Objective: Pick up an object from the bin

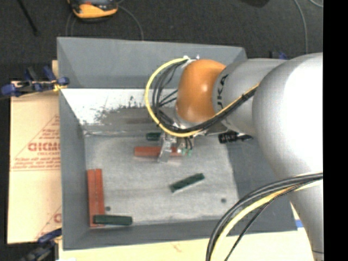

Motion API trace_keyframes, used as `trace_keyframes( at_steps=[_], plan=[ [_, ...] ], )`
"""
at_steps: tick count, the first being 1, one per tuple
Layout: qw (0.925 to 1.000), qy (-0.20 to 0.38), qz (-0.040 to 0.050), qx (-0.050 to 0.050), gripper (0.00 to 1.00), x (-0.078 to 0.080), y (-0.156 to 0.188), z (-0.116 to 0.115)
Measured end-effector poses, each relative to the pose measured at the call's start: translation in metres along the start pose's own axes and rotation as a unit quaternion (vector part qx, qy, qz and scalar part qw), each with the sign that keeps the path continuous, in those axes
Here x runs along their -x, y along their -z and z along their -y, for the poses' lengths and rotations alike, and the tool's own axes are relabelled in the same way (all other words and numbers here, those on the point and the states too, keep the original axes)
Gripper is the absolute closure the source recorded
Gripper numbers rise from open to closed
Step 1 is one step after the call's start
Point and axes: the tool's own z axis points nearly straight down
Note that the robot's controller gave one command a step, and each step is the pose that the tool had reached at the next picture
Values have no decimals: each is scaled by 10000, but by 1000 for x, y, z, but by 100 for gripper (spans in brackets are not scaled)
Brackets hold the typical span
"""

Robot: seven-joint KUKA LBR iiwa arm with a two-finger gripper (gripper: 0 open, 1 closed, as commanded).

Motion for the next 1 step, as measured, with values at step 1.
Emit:
trace_keyframes(
  at_steps=[1],
  plan=[
    [10000, 0, -21, -6, 100, -1, 4, 0]
  ],
)
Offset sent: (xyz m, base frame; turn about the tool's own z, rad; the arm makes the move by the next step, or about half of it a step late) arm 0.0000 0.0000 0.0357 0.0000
